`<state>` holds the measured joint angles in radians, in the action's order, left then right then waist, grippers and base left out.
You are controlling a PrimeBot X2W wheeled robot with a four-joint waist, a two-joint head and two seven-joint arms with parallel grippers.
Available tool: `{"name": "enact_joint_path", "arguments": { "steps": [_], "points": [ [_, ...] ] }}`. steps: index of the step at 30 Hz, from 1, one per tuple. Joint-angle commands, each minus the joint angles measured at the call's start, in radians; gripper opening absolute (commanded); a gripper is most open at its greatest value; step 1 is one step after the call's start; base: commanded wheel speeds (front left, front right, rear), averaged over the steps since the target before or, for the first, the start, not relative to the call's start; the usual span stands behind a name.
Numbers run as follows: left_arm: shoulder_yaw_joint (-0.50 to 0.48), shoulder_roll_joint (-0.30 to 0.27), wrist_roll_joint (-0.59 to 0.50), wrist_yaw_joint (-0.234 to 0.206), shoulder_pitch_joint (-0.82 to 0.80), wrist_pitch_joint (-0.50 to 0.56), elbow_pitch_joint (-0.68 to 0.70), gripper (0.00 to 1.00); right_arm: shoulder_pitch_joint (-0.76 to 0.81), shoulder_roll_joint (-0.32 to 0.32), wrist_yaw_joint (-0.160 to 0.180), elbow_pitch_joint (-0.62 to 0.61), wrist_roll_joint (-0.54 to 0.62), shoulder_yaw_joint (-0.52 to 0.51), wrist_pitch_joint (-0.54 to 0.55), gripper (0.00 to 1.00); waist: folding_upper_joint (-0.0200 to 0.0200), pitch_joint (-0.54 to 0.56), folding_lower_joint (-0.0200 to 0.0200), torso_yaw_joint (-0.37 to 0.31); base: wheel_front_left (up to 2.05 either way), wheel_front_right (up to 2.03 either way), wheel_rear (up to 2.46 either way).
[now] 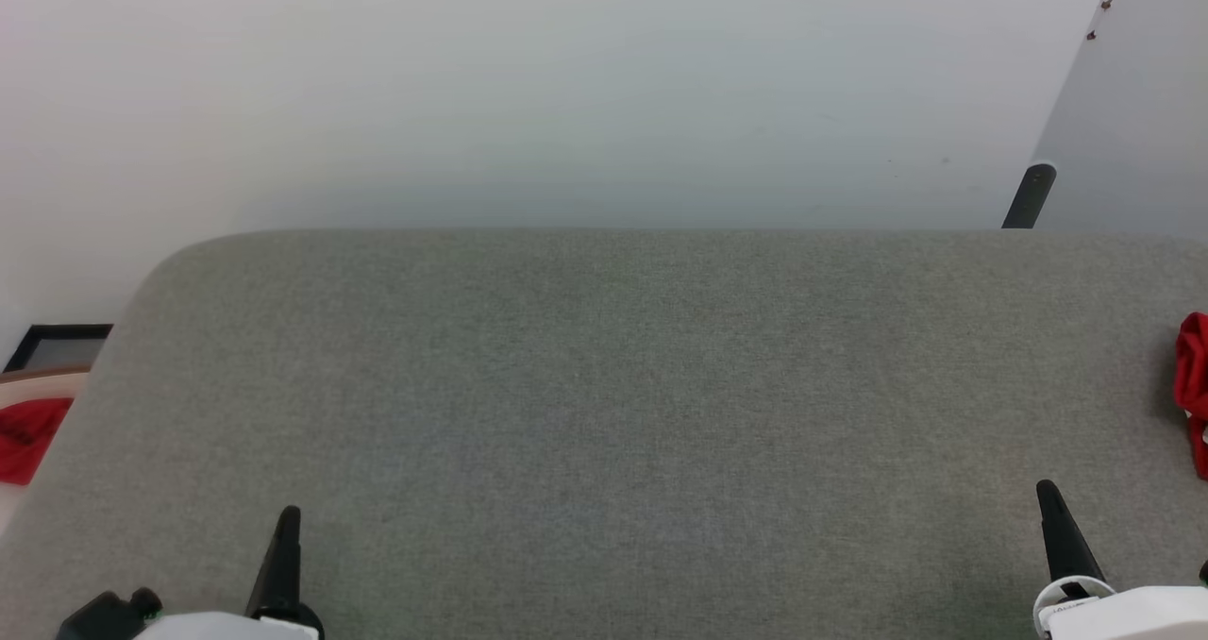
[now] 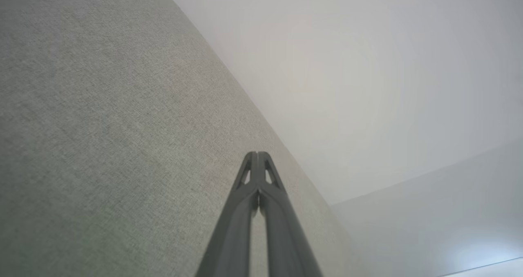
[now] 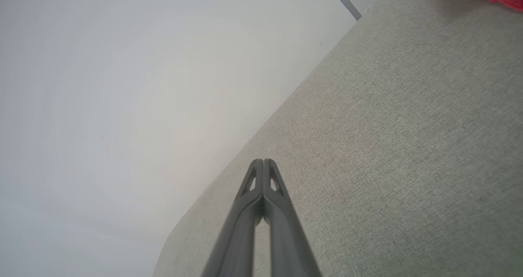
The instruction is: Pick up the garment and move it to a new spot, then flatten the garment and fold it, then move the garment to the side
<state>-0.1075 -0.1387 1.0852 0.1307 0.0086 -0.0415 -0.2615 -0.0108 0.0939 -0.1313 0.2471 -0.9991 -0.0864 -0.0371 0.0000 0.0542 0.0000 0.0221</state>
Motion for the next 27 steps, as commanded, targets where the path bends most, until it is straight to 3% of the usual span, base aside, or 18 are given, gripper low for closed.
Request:
{"name": "enact_joint_path", "arguments": {
  "steps": [1,27],
  "points": [
    [-0.005,-0.002,0.026,0.0,-0.022,0.006,0.013,0.0,-0.024,0.002,0.0,-0.011,-0.029,-0.004,0.005,0.0,0.0,-0.001,0.0,0.0,0.0,0.0,0.0],
    [-0.007,0.039,0.252,0.0,-0.069,0.075,0.016,0.0,-0.062,-0.02,0.001,-0.008,-0.294,-0.017,0.073,0.0,0.0,-0.022,0.0,-0.009,0.0,0.0,0.0]
  ]
}}
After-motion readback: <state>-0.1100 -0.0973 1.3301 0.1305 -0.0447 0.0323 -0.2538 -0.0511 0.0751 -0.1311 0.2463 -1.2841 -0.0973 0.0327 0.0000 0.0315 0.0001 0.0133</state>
